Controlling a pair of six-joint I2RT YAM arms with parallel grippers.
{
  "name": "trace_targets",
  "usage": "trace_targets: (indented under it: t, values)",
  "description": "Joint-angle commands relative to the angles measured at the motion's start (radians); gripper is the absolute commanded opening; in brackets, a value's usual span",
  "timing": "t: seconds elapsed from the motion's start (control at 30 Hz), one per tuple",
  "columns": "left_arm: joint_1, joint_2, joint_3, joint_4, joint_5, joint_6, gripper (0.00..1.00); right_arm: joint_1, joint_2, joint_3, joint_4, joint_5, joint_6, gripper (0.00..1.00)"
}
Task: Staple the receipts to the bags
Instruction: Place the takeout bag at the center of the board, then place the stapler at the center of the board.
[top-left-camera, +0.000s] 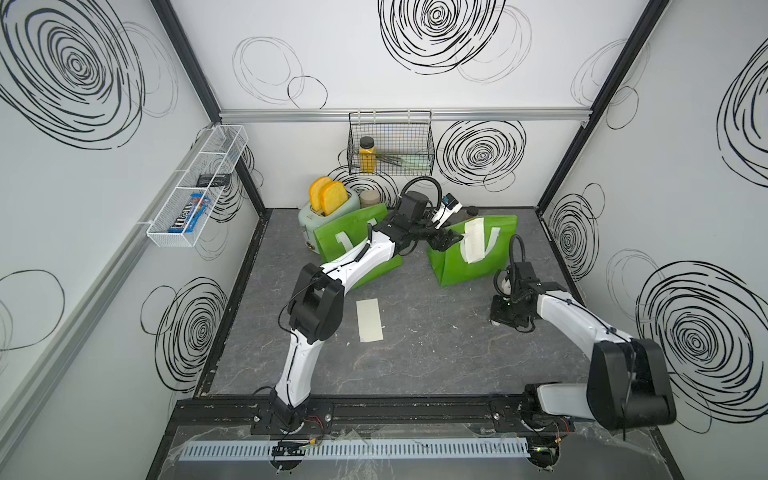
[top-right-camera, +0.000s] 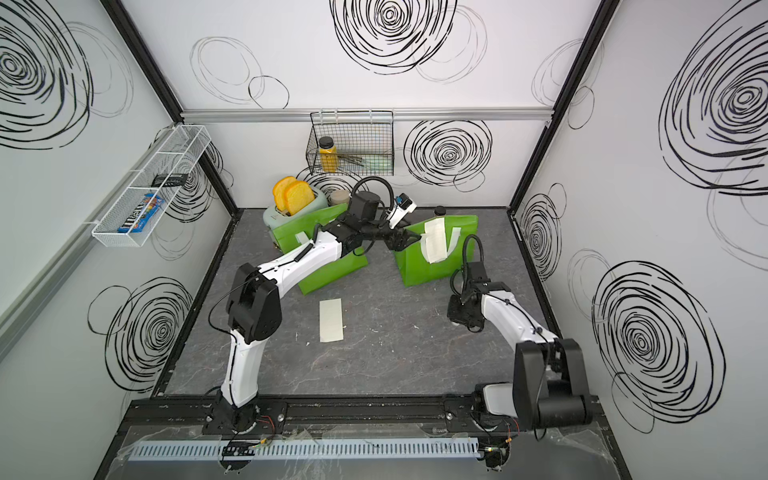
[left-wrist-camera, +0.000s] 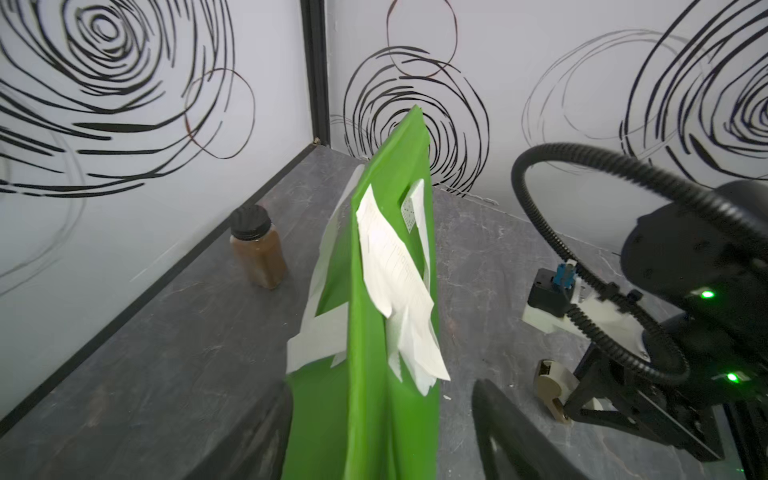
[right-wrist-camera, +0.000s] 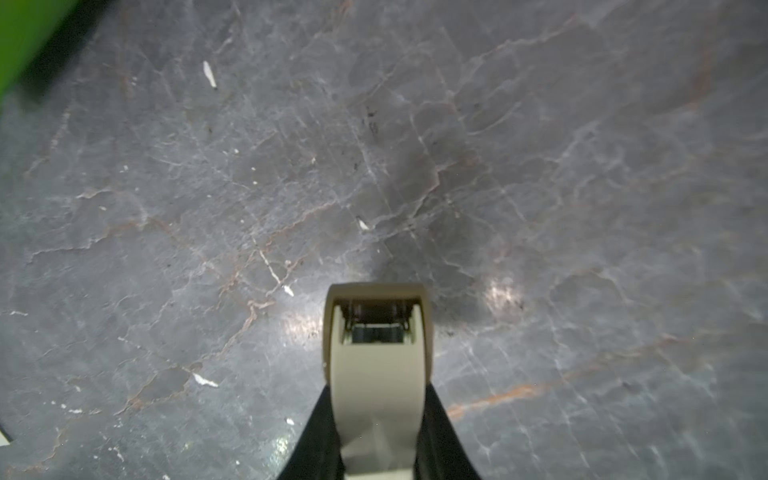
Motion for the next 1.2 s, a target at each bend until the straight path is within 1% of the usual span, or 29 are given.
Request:
trace_targets:
  t: [0.0,0.03,0.17,0.2,0.27,0.37,0.47,0.53,0.6,0.7,0.73,0.77,0.8,0.87,0.97,1.03,1.13,1.17]
  values:
    - [0.038,-0.167,-0.063,0.125,0.018,-0.075,0.88,-0.005,0.095,0.073,-0.051,-0.020,-0.011,0.06]
    - [0.047,-0.204,-0.095,0.147,0.012,-0.091,0.96,-0.005,0.124,0.086,-0.060,-0.019,-0.014,0.06]
    - [0.101,-0.388,-0.267,0.234,-0.043,-0.144,0.96,-0.004,0.163,0.086,-0.050,-0.007,-0.014,0.10]
    - [0.120,-0.435,-0.315,0.257,-0.065,-0.166,0.96,-0.005,0.163,0.079,-0.045,0.000,-0.013,0.14]
    - [0.161,-0.519,-0.410,0.309,-0.099,-0.222,0.96,-0.007,0.158,0.070,-0.042,0.011,-0.012,0.25]
    - [0.235,-0.652,-0.562,0.374,-0.202,-0.339,0.96,-0.010,0.138,0.055,-0.033,0.025,-0.007,0.37]
    - [0.321,-0.785,-0.716,0.427,-0.271,-0.411,0.96,-0.016,0.104,0.060,-0.035,0.052,-0.003,0.45]
    - [0.372,-0.843,-0.786,0.436,-0.269,-0.429,0.96,-0.023,0.073,0.067,-0.039,0.065,0.000,0.47]
    - [0.406,-0.864,-0.810,0.364,-0.307,-0.448,0.96,-0.025,0.019,0.080,-0.047,0.079,0.014,0.48]
    - [0.443,-0.888,-0.863,0.347,-0.337,-0.453,0.97,-0.025,-0.107,0.104,-0.043,0.077,0.048,0.52]
    - [0.453,-0.887,-0.870,0.338,-0.346,-0.447,0.97,-0.023,-0.152,0.109,-0.029,0.058,0.050,0.58]
    - [0.463,-0.880,-0.868,0.328,-0.345,-0.435,0.97,-0.023,-0.204,0.115,-0.009,0.022,0.042,0.62]
    - [0.467,-0.871,-0.862,0.321,-0.347,-0.409,0.97,-0.020,-0.253,0.120,0.014,-0.014,0.025,0.63]
    - [0.466,-0.846,-0.851,0.322,-0.343,-0.345,1.00,0.001,-0.337,0.119,0.064,-0.046,0.012,0.66]
    - [0.462,-0.803,-0.811,0.272,-0.412,-0.299,0.99,0.051,-0.429,0.136,0.116,-0.048,0.023,0.98]
    - [0.467,-0.798,-0.799,0.237,-0.478,-0.299,0.95,0.091,-0.460,0.151,0.135,-0.034,0.027,0.97]
    - [0.496,-0.817,-0.809,0.185,-0.543,-0.372,0.89,0.172,-0.470,0.186,0.149,0.000,0.026,0.97]
    - [0.506,-0.826,-0.815,0.168,-0.558,-0.399,0.85,0.197,-0.466,0.198,0.152,0.012,0.026,0.97]
